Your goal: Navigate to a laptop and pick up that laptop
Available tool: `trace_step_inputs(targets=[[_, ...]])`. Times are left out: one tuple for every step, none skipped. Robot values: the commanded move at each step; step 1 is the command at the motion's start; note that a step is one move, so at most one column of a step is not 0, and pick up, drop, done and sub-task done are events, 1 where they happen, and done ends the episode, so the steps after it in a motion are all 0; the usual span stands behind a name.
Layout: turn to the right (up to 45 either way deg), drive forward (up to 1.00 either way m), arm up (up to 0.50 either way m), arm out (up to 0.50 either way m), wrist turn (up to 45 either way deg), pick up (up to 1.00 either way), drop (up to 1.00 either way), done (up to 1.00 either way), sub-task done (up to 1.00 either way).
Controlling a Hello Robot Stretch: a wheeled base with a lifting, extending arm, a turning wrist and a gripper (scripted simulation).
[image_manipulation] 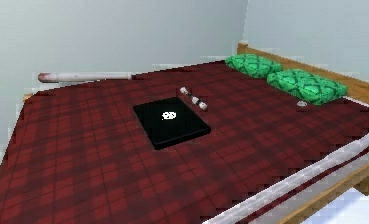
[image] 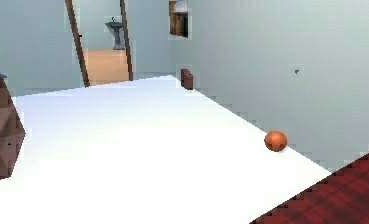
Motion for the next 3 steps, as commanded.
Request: trace_step_inputs(targets=[[0.0, 0.00, 0.38, 0.00, 0.0, 0.00, 0.00, 0.00, 0.00], [0.0, 0.00, 0.00, 0.48, 0.0, 0.00, 0.00, 0.00, 0.00], [0.0, 0.00, 0.00, 0.00, 45.0, 0.00, 0.00, 0.00, 0.00]])
